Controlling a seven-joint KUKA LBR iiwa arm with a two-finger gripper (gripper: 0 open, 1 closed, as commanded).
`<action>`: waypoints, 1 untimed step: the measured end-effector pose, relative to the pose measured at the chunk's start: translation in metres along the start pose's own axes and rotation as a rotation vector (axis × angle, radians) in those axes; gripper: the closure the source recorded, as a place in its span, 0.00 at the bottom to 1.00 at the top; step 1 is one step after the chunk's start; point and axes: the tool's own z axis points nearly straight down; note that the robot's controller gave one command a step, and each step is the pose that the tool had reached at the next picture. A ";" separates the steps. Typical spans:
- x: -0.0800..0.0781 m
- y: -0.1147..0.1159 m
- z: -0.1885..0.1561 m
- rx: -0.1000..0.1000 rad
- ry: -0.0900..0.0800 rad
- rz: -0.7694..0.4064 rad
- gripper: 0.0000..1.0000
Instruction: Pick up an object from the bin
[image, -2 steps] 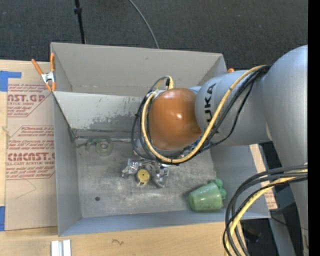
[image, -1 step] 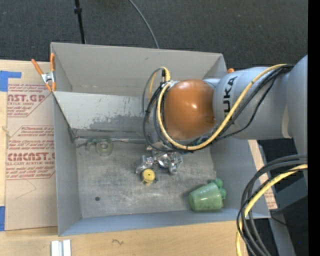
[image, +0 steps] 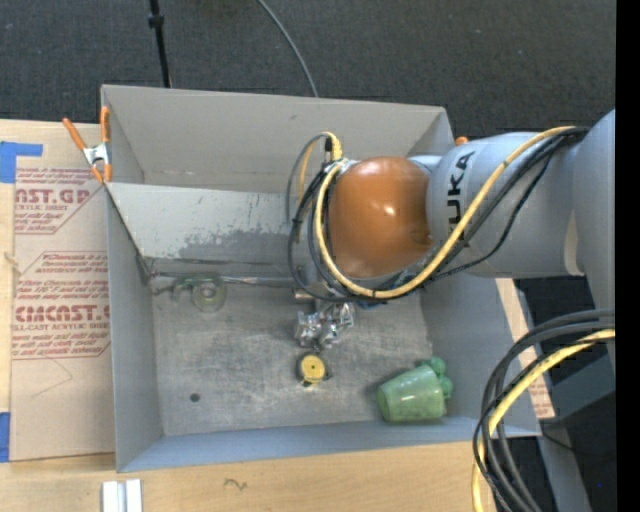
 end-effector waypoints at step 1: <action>-0.002 0.001 0.002 -0.001 -0.004 -0.001 0.00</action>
Offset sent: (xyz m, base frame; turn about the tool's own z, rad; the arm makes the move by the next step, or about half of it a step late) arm 0.0000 0.0000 0.0000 0.0000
